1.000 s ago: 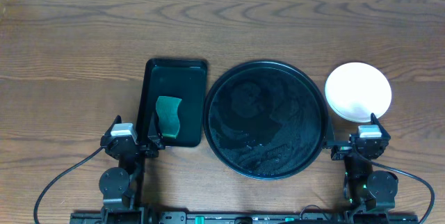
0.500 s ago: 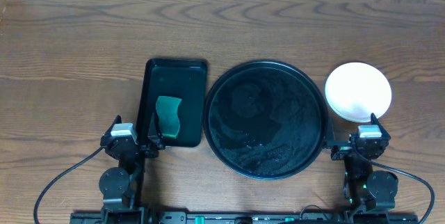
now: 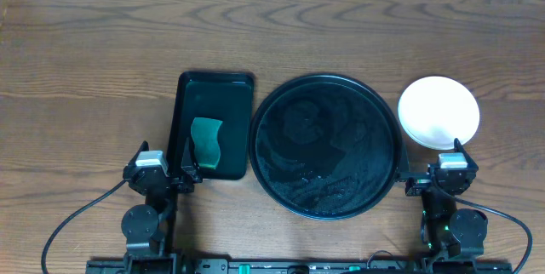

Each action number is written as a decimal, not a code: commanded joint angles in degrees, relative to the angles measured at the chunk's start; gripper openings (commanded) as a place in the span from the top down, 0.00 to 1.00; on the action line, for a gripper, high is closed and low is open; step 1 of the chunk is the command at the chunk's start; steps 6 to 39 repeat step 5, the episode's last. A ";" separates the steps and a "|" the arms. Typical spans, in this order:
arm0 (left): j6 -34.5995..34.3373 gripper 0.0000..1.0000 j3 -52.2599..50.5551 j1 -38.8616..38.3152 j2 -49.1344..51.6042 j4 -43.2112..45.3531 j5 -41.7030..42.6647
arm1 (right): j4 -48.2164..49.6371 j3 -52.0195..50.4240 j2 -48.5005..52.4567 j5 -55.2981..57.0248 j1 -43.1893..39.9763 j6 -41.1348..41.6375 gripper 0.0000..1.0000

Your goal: Clean dirty plates on tray and stack at the side

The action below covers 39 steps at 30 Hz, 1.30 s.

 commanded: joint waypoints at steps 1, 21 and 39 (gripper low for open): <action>1.16 0.11 -0.48 -0.17 -0.35 -2.54 1.18 | -0.20 -0.09 -0.33 -0.28 0.68 -0.59 0.01; 1.16 0.11 -0.48 -0.17 -0.35 -2.54 1.18 | -0.20 -0.09 -0.33 -0.28 0.68 -0.59 0.01; 1.16 0.11 -0.48 -0.17 -0.35 -2.54 1.18 | -0.20 -0.09 -0.33 -0.28 0.68 -0.59 0.01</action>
